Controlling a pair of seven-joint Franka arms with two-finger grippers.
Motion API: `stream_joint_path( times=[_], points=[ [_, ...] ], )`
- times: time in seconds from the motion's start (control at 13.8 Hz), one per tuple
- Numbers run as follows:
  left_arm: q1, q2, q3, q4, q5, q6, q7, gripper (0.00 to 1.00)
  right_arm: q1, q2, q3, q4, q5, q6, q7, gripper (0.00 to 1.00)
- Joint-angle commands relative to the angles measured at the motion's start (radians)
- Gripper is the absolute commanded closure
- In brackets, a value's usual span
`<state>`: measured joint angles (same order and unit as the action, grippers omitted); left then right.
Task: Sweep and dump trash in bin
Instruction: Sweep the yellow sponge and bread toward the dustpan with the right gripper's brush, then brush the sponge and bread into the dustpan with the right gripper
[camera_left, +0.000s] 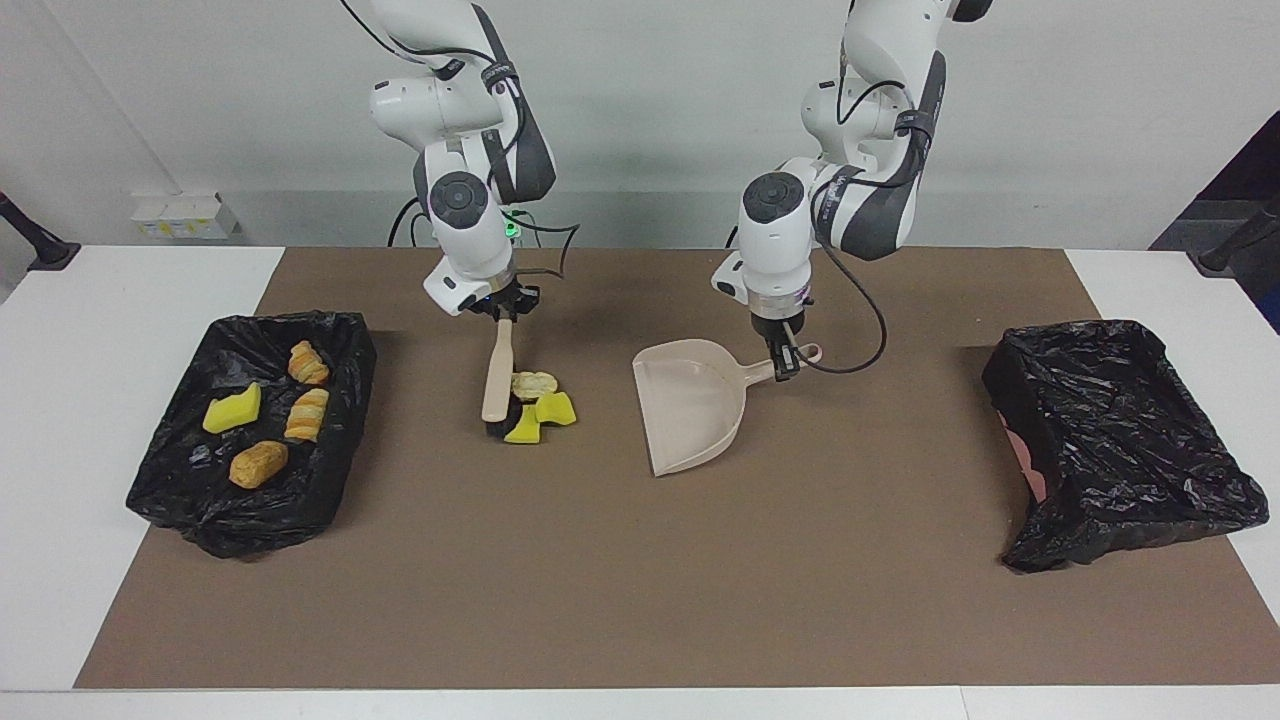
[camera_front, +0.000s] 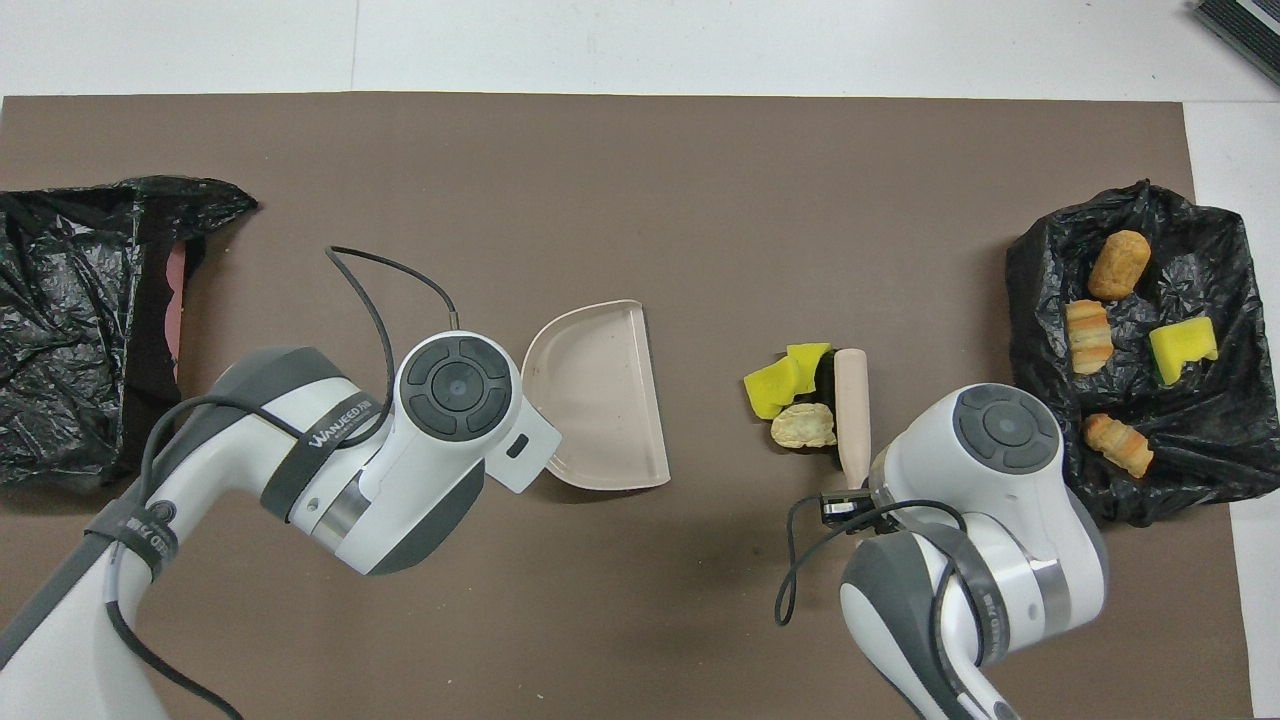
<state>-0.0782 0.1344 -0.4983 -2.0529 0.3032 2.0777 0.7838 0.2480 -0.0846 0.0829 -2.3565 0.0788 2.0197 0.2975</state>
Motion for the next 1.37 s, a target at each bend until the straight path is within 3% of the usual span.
stream_joint_path(
  times=[0.0,0.36,0.72,1.01,1.3],
  points=[
    [-0.008,-0.050,0.012,-0.058,-0.013,0.015,0.031,1.00,0.039,0.051,0.003,0.057,0.033,0.005,0.035,1.00],
    [0.000,-0.050,0.012,-0.058,-0.013,0.007,0.028,1.00,0.181,0.180,0.006,0.170,0.073,0.030,0.069,1.00],
    [0.003,-0.052,0.014,-0.059,-0.013,-0.019,0.037,1.00,0.290,0.203,0.009,0.233,0.247,0.060,0.037,1.00],
    [0.003,-0.052,0.030,-0.058,-0.013,-0.016,0.057,1.00,0.268,0.172,0.000,0.279,0.288,-0.034,-0.020,1.00],
    [0.003,-0.047,0.047,-0.049,-0.013,-0.010,0.106,1.00,0.221,0.132,-0.003,0.324,0.196,-0.163,-0.012,1.00]
  ],
)
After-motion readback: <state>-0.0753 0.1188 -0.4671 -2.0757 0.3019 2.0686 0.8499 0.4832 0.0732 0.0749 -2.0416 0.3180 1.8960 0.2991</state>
